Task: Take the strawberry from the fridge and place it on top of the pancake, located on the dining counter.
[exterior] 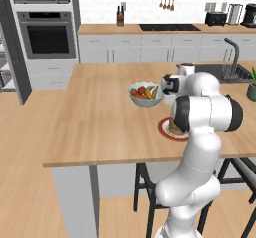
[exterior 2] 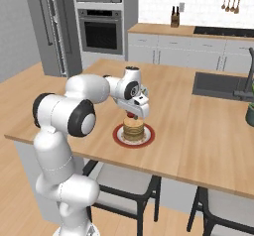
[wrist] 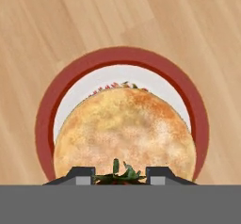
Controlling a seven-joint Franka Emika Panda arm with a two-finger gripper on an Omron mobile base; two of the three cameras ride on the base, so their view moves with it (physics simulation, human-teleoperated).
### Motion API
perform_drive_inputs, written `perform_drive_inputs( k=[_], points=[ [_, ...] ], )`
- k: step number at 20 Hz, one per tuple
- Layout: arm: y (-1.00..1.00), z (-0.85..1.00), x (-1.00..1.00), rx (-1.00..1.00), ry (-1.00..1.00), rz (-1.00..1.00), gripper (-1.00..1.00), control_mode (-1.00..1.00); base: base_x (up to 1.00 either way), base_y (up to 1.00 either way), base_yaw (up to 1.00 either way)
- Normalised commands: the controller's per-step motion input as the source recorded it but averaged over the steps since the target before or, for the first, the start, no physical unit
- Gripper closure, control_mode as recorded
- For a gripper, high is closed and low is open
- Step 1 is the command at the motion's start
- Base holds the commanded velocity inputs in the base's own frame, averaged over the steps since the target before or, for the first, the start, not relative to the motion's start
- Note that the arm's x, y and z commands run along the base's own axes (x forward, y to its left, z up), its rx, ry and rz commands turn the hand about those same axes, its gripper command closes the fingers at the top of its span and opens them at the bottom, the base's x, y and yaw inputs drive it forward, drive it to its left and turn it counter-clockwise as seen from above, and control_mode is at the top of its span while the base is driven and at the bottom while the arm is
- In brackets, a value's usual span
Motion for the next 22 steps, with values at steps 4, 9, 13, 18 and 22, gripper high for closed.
perform_drive_inputs(
  k=[4, 9, 13, 18, 22],
  points=[
    [-0.03, -0.17, 0.17, 0.01, 0.00, 0.00, 1.00, -1.00, 0.00, 0.00, 0.00],
    [-0.08, -0.14, -0.01, 0.03, 0.00, 0.00, 1.00, -1.00, 0.00, 0.00, 0.00],
    [-0.03, -0.20, -0.02, 0.01, 0.00, 0.00, 1.00, -1.00, 0.00, 0.00, 0.00],
    [0.00, -0.25, 0.00, 0.00, 0.00, 0.00, 1.00, -1.00, 0.00, 0.00, 0.00],
    [0.00, -0.29, -0.10, 0.00, 0.00, 0.00, -1.00, -1.00, 0.00, 0.00, 0.00]
  ],
)
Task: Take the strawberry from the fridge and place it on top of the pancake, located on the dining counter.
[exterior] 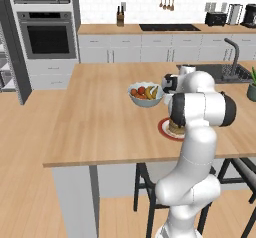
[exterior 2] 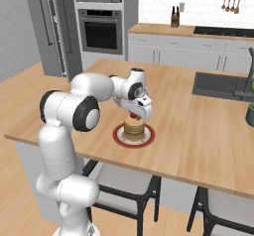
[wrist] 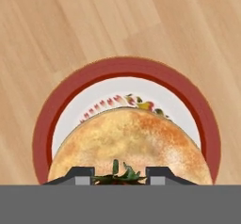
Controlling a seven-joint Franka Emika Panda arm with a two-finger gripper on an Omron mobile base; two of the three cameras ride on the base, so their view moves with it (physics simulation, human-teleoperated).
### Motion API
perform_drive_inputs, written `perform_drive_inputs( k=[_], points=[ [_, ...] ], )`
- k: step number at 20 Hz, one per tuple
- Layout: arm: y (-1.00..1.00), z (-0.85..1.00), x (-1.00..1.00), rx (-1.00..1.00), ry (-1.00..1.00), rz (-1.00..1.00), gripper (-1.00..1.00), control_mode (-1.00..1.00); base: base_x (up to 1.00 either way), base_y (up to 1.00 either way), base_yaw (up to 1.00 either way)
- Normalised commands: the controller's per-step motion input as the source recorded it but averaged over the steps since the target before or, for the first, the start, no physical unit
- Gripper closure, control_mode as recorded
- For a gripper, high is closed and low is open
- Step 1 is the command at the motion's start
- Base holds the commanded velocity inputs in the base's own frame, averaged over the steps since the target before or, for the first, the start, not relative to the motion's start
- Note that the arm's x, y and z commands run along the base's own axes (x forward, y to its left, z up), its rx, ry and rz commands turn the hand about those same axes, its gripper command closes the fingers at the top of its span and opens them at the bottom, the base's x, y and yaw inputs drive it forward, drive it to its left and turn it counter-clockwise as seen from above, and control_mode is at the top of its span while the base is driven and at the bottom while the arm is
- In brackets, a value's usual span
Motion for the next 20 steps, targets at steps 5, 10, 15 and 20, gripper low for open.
perform_drive_inputs(
  k=[5, 10, 15, 20],
  points=[
    [-0.01, -0.08, -0.25, 0.02, 0.00, 0.00, -1.00, -1.00, 0.00, 0.00, 0.00],
    [0.00, 0.10, 0.00, 0.05, 0.00, 0.00, -1.00, -1.00, 0.00, 0.00, 0.00],
    [0.00, 0.42, 0.00, 0.07, -0.01, 0.00, -1.00, -1.00, 0.00, 0.00, 0.00],
    [-0.03, 0.38, -0.18, 0.09, 0.00, 0.00, -1.00, -1.00, 0.00, 0.00, 0.00]
  ],
)
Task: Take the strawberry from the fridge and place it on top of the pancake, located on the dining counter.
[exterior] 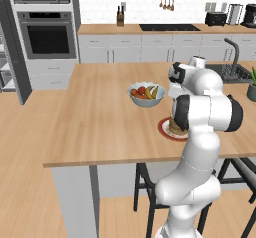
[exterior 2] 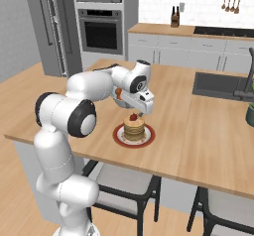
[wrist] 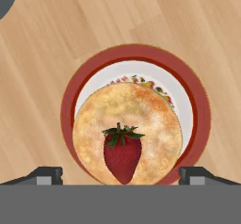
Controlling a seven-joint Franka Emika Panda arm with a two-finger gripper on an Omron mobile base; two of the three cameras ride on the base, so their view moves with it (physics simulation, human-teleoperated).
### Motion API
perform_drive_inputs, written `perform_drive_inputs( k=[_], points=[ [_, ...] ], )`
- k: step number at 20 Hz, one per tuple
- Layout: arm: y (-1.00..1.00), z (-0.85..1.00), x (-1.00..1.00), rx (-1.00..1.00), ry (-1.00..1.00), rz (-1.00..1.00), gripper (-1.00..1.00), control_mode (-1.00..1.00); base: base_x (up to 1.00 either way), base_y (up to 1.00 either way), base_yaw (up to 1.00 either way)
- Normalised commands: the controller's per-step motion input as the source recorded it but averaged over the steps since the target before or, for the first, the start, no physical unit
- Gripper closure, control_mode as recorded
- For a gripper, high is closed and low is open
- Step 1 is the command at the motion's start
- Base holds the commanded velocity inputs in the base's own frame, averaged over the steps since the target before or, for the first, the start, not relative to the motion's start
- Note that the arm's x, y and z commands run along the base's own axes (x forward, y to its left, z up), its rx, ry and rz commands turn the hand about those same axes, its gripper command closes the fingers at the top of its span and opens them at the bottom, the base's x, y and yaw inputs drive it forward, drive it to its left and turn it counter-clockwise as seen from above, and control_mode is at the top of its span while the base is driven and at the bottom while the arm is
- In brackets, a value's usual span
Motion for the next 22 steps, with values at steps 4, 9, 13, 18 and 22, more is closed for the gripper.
perform_drive_inputs(
  k=[4, 9, 13, 18, 22],
  points=[
    [-0.04, 0.09, -0.32, 0.06, -0.02, 0.00, -1.00, -1.00, 0.00, 0.00, 0.00],
    [-0.02, 0.14, -0.56, 0.04, -0.04, 0.00, -1.00, -1.00, 0.00, 0.00, 0.00],
    [0.00, 0.30, -0.82, 0.03, -0.03, -0.01, -1.00, -1.00, 0.00, 0.00, 0.00],
    [0.00, 0.39, -0.92, 0.01, -0.04, -0.03, -1.00, -1.00, 0.00, 0.00, 0.00],
    [0.00, 0.50, -0.85, 0.00, -0.02, -0.04, -1.00, -1.00, 0.00, 0.00, 0.00]
  ],
)
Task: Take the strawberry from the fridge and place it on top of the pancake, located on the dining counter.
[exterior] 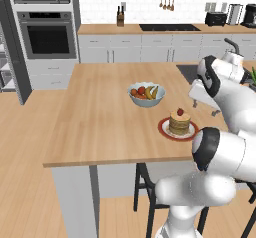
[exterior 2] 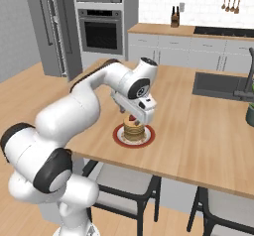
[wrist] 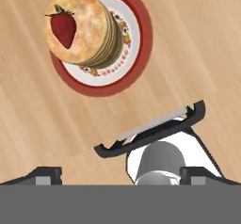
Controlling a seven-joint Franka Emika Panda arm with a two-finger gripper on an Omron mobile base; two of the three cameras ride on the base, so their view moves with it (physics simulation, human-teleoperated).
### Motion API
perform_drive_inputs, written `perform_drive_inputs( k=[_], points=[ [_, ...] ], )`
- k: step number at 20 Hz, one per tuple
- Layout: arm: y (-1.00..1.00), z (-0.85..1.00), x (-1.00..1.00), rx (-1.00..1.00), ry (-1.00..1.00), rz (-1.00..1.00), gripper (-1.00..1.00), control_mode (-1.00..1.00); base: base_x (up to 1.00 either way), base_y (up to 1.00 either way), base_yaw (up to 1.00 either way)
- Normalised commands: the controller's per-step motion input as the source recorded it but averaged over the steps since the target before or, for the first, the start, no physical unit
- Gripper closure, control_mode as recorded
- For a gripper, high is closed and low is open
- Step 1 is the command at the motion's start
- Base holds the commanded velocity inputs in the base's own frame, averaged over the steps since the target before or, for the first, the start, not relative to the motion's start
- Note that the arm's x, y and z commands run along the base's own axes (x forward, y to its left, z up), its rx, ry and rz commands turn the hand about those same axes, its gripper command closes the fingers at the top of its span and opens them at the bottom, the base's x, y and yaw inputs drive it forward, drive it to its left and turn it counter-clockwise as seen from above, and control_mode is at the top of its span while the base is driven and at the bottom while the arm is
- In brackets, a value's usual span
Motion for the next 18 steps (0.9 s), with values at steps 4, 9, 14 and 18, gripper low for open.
perform_drive_inputs(
  k=[4, 9, 14, 18],
  points=[
    [0.01, 0.52, -0.71, 0.00, 0.00, -0.04, -1.00, -1.00, 0.00, 0.00, 0.00],
    [0.00, 0.38, -0.66, 0.00, -0.07, -0.04, -1.00, -1.00, 0.00, 0.00, 0.00],
    [0.03, 0.32, -0.62, 0.00, -0.11, -0.05, -1.00, -1.00, 0.00, 0.00, 0.00],
    [0.13, 0.11, -0.47, 0.00, -0.07, -0.03, -1.00, -1.00, 0.00, 0.00, 0.00]
  ],
)
